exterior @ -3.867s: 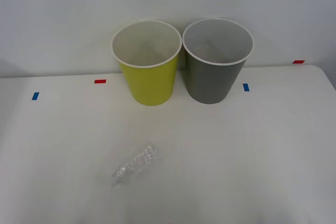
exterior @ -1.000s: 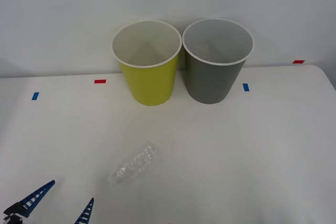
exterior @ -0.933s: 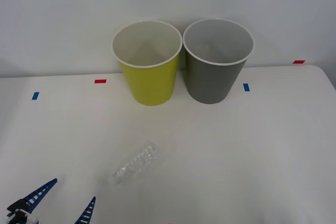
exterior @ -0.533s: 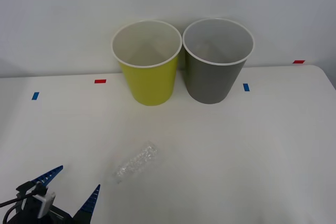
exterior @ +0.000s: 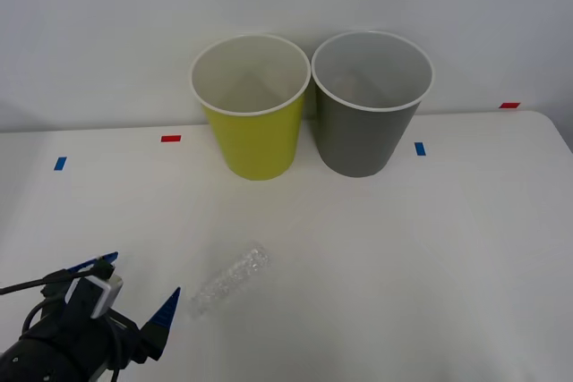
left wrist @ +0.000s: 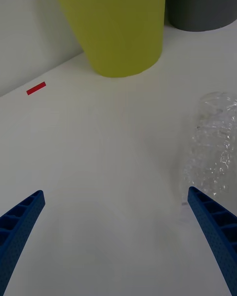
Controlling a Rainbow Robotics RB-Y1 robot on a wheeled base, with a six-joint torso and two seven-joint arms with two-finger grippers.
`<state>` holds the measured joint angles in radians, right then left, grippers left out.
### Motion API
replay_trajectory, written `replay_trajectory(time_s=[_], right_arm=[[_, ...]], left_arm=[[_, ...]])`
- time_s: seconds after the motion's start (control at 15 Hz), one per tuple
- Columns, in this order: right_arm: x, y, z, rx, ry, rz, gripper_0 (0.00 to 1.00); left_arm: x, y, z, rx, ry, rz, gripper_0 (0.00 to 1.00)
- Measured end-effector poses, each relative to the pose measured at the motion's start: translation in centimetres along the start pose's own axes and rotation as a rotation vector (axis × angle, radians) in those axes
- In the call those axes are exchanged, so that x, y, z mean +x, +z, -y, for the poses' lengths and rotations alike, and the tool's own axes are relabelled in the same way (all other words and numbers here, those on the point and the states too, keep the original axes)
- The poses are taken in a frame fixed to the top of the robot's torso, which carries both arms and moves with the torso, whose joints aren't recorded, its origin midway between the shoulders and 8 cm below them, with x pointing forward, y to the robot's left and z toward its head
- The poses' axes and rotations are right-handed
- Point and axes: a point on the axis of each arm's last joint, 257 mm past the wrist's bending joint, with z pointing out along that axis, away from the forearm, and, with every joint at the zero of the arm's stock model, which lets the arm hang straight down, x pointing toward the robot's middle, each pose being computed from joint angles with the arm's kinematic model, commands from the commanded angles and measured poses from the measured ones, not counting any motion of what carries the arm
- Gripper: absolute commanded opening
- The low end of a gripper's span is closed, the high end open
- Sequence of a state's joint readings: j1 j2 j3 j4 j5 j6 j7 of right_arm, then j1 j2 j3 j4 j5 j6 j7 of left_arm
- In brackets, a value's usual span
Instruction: Put cans in the gray bin and PET bottles in the light green bin.
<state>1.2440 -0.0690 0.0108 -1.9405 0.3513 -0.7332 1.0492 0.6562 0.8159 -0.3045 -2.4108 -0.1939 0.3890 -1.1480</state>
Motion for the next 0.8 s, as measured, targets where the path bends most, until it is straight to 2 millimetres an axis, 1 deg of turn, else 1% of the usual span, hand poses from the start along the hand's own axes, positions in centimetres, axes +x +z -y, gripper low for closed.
replay_trajectory(time_s=[0.13, 0.27, 0.47, 0.67, 0.8], right_arm=[[0.0, 0.0, 0.0, 0.0, 0.0, 0.0, 1.0], [0.0, 0.0, 0.0, 0.0, 0.0, 0.0, 1.0], [0.0, 0.0, 0.0, 0.0, 0.0, 0.0, 1.0], [0.0, 0.0, 0.0, 0.0, 0.0, 0.0, 1.0], [0.0, 0.0, 0.0, 0.0, 0.0, 0.0, 1.0]], left_arm=[[0.0, 0.0, -0.5, 0.011, -0.022, -0.006, 1.0], [-0.2, -0.1, -1.8, 0.015, -0.043, -0.011, 1.0], [-0.1, 0.1, -2.2, 0.0, -0.014, -0.027, 1.0], [0.1, 0.6, -2.0, -0.039, -0.071, -0.049, 1.0], [0.3, 0.8, -2.7, -0.066, -0.08, -0.07, 1.0]])
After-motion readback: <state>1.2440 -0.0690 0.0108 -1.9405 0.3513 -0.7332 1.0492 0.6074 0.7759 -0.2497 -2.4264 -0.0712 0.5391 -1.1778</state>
